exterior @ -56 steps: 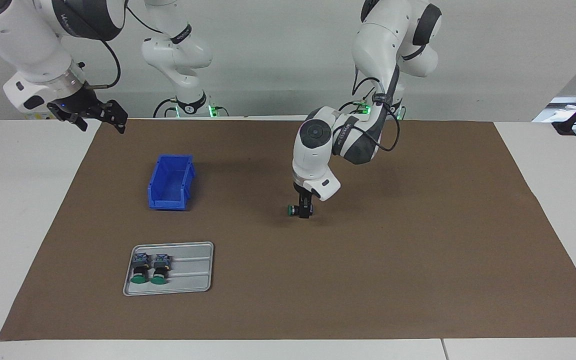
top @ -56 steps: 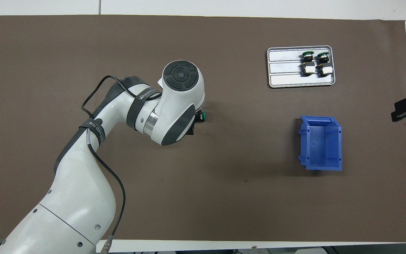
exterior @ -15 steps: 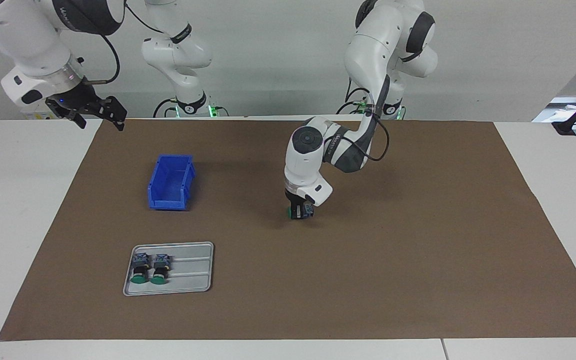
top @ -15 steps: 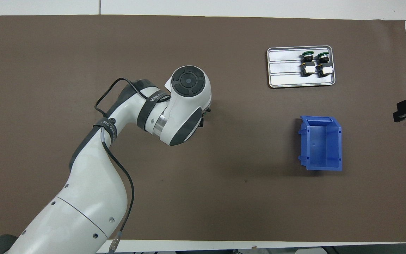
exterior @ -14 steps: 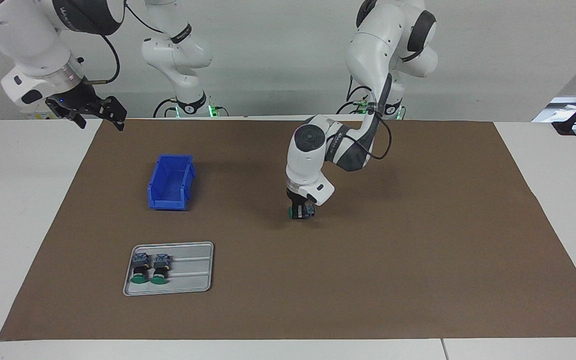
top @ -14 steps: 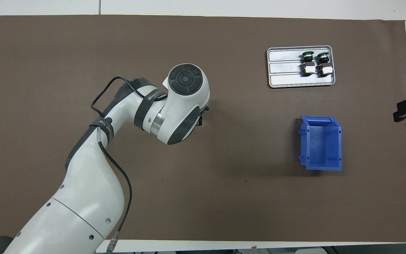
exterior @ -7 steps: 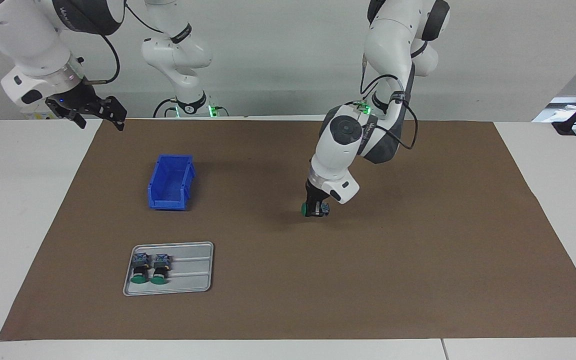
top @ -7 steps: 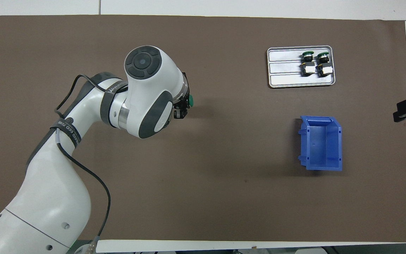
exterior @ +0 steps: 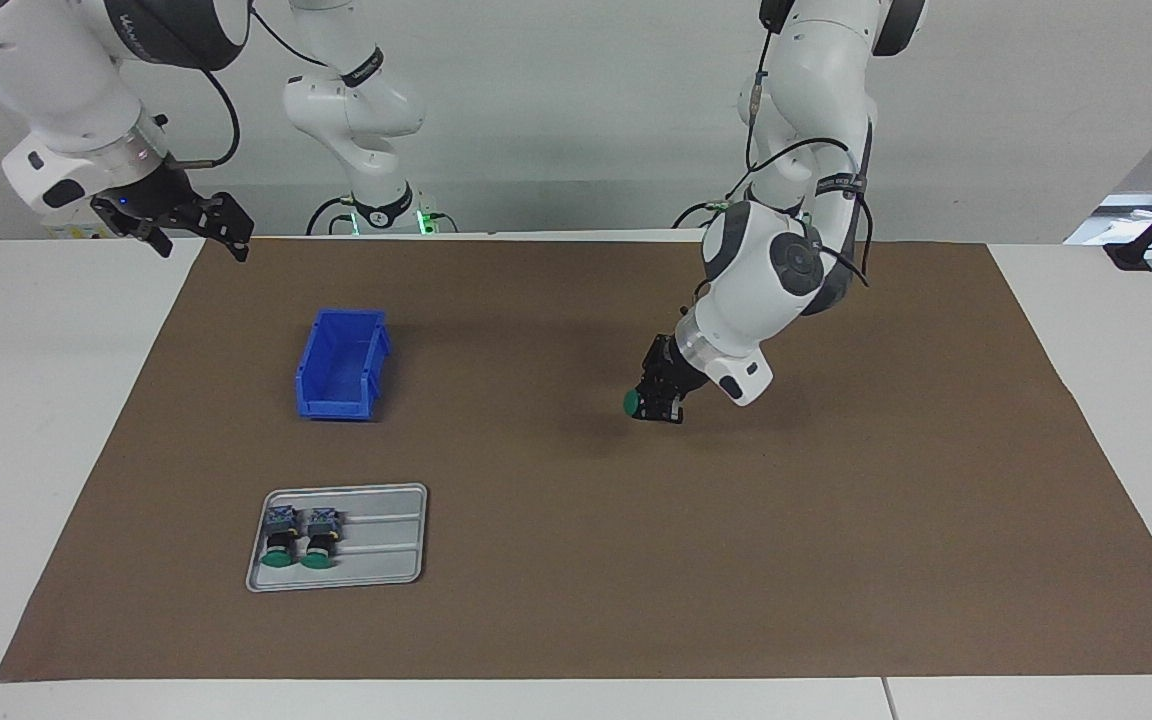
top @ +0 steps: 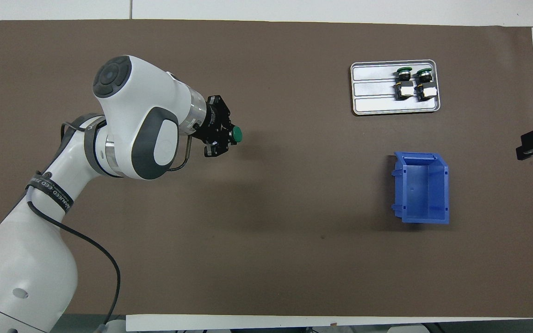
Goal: Place and press button with both arms
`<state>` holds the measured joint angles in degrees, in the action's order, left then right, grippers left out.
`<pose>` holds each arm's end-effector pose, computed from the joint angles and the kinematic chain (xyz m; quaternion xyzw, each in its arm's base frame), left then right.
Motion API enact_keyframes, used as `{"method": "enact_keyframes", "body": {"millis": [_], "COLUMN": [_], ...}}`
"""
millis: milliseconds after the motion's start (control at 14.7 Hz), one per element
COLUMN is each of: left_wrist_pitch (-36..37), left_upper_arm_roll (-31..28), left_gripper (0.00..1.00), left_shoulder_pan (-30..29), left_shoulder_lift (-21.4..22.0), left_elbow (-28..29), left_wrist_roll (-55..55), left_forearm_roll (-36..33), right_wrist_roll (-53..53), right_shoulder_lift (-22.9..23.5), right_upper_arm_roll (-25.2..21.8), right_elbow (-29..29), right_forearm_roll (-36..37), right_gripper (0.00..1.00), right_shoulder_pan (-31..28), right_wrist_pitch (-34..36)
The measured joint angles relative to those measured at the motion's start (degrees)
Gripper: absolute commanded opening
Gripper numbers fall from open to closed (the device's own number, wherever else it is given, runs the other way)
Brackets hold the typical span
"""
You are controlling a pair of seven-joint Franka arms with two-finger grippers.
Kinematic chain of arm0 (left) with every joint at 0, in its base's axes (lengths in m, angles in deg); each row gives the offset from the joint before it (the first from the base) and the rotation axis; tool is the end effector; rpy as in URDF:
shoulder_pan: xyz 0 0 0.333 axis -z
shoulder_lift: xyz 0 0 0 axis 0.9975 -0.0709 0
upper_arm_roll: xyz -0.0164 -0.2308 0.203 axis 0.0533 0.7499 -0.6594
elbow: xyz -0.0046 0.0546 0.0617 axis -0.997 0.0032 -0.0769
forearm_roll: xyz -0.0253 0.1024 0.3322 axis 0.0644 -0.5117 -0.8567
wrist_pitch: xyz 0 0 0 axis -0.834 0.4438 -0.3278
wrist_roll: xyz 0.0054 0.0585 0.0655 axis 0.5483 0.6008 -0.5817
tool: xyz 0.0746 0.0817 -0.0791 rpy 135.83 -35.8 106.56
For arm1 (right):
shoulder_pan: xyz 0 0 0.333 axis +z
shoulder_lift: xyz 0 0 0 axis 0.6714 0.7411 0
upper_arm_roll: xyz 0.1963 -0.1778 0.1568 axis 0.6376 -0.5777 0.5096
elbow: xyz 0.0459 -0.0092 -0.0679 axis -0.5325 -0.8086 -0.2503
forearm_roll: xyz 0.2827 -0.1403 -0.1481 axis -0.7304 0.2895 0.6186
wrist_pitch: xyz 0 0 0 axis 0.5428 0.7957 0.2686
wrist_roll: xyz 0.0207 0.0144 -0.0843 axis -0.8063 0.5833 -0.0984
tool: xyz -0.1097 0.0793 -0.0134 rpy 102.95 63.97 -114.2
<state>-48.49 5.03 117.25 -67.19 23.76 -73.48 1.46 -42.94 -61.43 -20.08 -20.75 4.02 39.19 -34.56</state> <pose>0.5085 -0.3371 0.3699 0.7375 0.6342 -0.1881 0.1364 0.4705 -0.0579 0.5762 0.9953 -0.0393 -0.0865 0.0158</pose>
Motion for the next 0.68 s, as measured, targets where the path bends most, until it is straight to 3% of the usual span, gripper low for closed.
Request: {"method": "enact_keyframes", "body": {"millis": [409,682], "left_wrist_pitch": [-5.56,-2.63], "left_upper_arm_roll": [-0.05,-0.07], "left_gripper": [0.12,0.12], "left_shoulder_pan": [-1.75,-4.75], "left_shoulder_lift": [2.17,3.78], "left_elbow": [7.48,10.31], "left_wrist_roll": [19.43,24.88], "left_forearm_roll": [21.28,25.88], "right_wrist_roll": [0.0,0.0], "right_shoulder_lift": [0.0,0.0], "right_upper_arm_roll": [0.0,0.0], "right_elbow": [0.0,0.0], "right_forearm_roll": [0.0,0.0], "right_gripper": [0.99,0.99], "right_shoulder_pan": [0.0,0.0], "right_wrist_pitch": [0.0,0.0]}}
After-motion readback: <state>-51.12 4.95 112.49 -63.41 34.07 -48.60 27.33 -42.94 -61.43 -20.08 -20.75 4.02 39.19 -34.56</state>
